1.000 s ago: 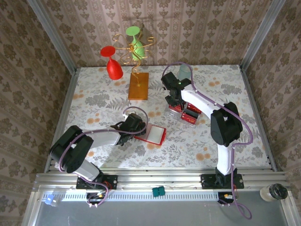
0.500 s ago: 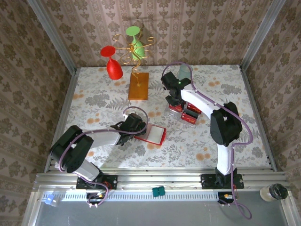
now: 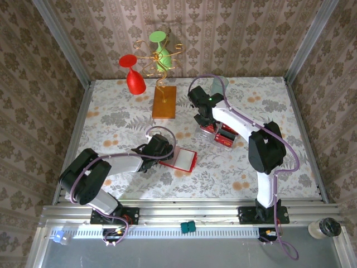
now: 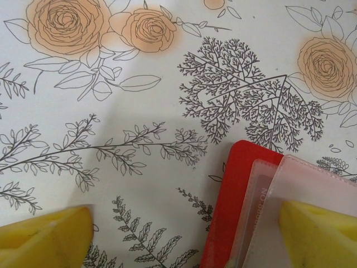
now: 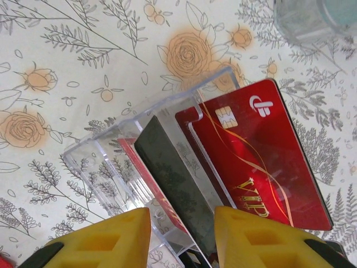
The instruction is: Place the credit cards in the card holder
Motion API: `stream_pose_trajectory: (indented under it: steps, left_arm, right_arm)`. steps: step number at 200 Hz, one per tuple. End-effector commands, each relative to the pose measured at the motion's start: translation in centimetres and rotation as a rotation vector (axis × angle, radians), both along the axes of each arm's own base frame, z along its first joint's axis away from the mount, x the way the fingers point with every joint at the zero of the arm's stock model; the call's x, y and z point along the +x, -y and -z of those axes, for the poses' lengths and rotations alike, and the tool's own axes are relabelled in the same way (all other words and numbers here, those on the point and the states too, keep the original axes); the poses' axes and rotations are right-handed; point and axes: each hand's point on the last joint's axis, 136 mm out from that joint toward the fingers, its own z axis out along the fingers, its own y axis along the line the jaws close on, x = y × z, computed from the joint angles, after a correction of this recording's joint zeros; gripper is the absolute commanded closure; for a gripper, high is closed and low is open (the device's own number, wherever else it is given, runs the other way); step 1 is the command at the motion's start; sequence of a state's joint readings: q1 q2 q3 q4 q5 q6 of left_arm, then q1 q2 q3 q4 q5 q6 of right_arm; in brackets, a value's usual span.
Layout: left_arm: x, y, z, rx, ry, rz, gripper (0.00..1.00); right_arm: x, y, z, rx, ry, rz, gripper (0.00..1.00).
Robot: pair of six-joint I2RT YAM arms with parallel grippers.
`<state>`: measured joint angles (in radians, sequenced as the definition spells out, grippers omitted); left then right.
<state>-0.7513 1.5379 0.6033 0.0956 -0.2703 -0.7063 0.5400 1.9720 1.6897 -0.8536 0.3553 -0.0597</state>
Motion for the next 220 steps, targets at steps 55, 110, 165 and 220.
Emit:
stream_pose_trajectory:
  steps: [55, 110, 165, 220]
  left_arm:
    - [-1.3, 1.5, 2.0, -0.063, -0.086, 0.049, 0.11]
    - [-1.4, 1.3, 2.1, -0.062, -0.088, 0.047, 0.12]
    - [-1.5, 1.2, 2.3, -0.059, -0.091, 0.044, 0.12]
    - [-1.4, 1.4, 2.3, -0.063, -0.089, 0.045, 0.11]
  right_arm:
    - [0.4, 1.8, 0.6, -0.186, -0.019, -0.063, 0.65]
    - [0.3, 1.5, 1.3, -0.184, -0.039, -0.073, 0.7]
    - [0.3, 1.4, 1.1, -0.179, -0.035, -0.068, 0.71]
    - [0.2, 1.1, 0.9, -0.176, -0.037, -0.077, 0.7]
